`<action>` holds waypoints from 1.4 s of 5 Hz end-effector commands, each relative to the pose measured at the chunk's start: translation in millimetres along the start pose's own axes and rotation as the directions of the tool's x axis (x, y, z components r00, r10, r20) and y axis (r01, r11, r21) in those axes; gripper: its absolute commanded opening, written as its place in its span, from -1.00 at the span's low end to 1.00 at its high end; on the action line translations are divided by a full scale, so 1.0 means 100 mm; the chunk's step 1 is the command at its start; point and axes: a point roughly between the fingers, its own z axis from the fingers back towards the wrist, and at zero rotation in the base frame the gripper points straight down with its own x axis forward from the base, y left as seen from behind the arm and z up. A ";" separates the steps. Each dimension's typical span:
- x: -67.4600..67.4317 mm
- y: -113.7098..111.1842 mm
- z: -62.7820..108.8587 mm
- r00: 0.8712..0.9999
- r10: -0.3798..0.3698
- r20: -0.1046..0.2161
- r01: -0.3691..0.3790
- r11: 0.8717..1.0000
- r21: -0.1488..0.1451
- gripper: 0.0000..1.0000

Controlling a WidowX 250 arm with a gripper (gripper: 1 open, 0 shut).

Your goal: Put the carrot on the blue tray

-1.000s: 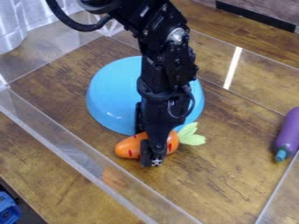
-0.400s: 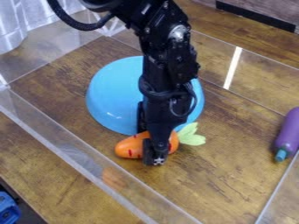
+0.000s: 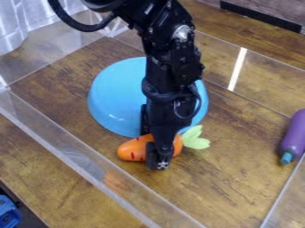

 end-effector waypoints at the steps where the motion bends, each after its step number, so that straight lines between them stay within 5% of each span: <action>1: 0.06 0.12 0.13 0.999 0.016 0.052 -0.018 0.999 0.032 -1.00; 7: 0.08 0.12 0.02 0.998 0.030 0.058 -0.030 0.999 0.011 -1.00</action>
